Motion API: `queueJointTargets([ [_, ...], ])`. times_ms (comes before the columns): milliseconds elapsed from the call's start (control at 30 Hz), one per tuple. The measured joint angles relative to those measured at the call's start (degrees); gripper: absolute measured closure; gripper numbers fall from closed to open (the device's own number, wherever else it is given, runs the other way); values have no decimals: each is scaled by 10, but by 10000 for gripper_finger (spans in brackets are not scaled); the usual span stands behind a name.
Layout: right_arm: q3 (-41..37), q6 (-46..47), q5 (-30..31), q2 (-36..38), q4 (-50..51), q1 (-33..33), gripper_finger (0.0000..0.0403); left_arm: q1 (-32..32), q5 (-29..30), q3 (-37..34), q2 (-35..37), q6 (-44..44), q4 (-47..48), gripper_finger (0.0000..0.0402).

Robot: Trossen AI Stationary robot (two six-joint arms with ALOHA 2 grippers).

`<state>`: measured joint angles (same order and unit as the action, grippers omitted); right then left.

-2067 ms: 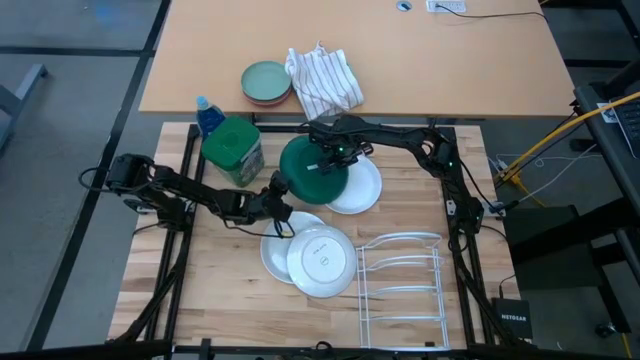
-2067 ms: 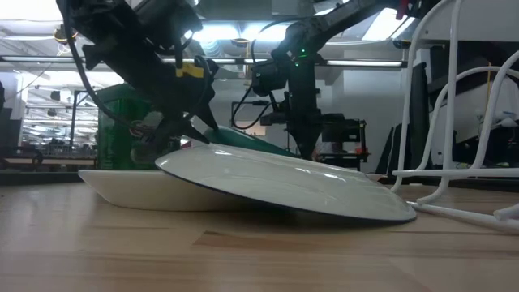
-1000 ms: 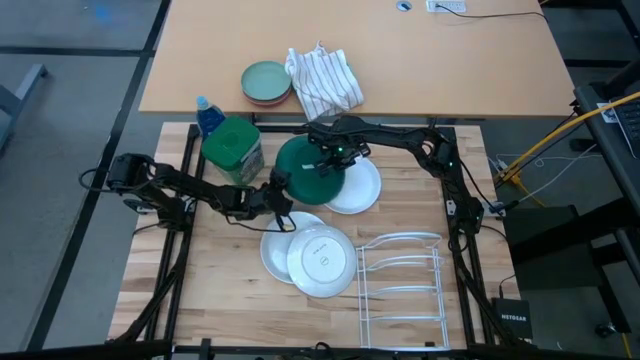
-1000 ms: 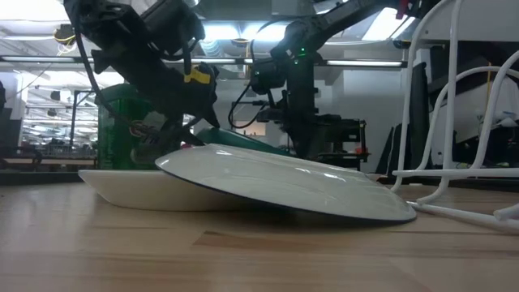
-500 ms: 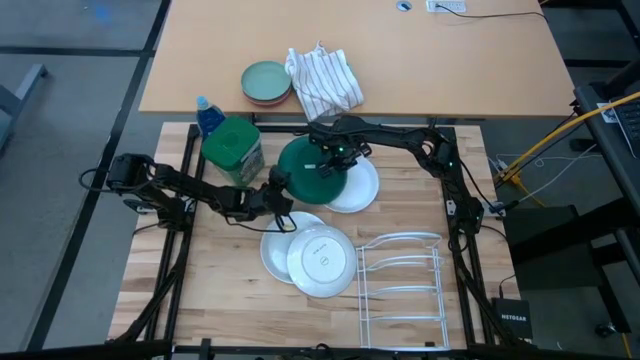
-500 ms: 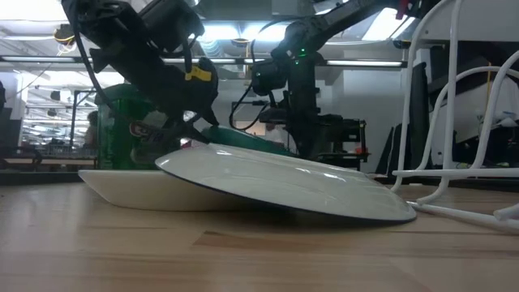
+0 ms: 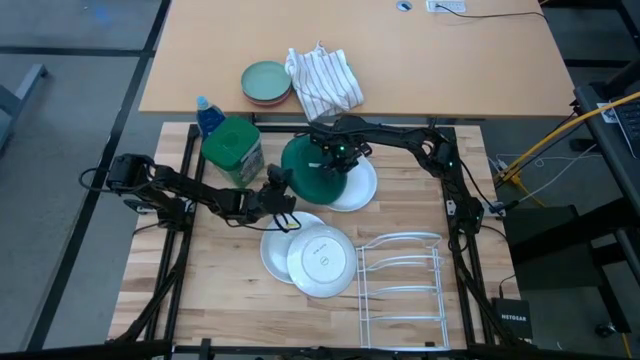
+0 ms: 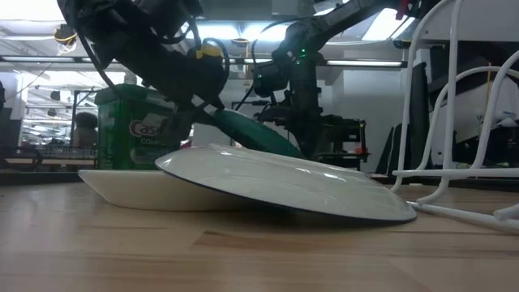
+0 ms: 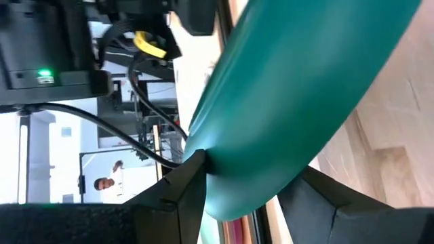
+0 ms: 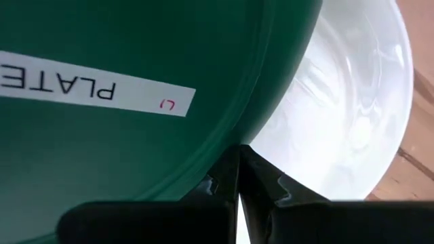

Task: Sort dishes
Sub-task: Put the green plate on the dish rack

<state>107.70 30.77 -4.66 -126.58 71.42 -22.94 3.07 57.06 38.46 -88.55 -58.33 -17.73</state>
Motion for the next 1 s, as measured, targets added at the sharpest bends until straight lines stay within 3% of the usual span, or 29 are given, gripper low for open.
queueJointTargets([
  [533,0,-44,-27,0,8,1,391,3,-21,0,0,-105,-152,243],
  [800,0,-54,-31,-1,4,2,391,1,-69,0,0,-108,-162,243],
  [1000,0,-54,-29,-1,4,2,391,-5,-71,0,0,-97,-160,252],
])
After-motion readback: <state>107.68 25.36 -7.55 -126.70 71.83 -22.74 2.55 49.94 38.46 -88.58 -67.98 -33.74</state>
